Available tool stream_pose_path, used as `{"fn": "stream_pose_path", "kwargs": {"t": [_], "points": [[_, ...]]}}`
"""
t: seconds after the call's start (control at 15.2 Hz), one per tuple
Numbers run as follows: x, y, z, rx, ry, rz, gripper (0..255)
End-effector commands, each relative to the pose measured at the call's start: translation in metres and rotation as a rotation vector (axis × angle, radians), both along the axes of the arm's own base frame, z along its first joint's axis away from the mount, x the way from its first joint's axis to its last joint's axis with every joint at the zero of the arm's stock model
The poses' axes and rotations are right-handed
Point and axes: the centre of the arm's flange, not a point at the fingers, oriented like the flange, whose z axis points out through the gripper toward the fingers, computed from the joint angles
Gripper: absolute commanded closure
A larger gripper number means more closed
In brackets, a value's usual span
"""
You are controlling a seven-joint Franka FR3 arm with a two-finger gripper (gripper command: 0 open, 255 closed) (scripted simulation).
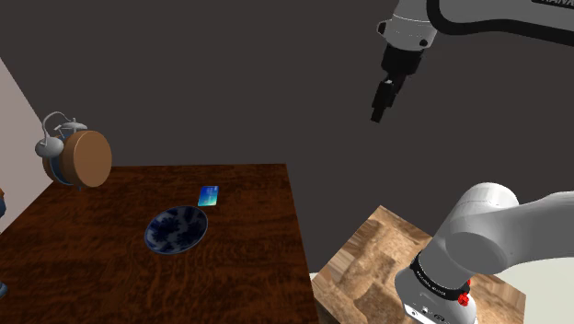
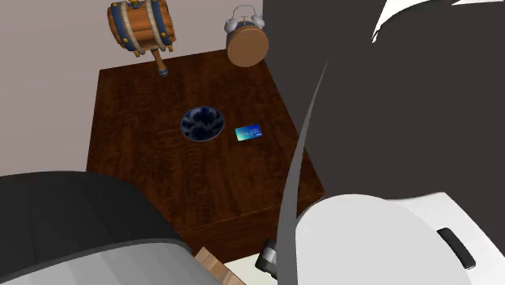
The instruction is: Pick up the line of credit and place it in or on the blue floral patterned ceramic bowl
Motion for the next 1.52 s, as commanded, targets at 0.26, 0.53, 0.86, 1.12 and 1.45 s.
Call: {"fn": "stream_pose_path", "kwargs": {"t": [0.26,0.53,0.86,1.12,1.45], "points": [[0.017,0.041,-0.026,0.018,0.013,-0.081,0],[0.038,0.081,-0.052,0.037,0.026,-0.163,0],[0.067,0.129,-0.084,0.060,0.043,-0.265,0],[0.093,0.165,-0.109,0.078,0.056,-0.346,0],[0.130,0.208,-0.140,0.102,0.072,-0.448,0]]}}
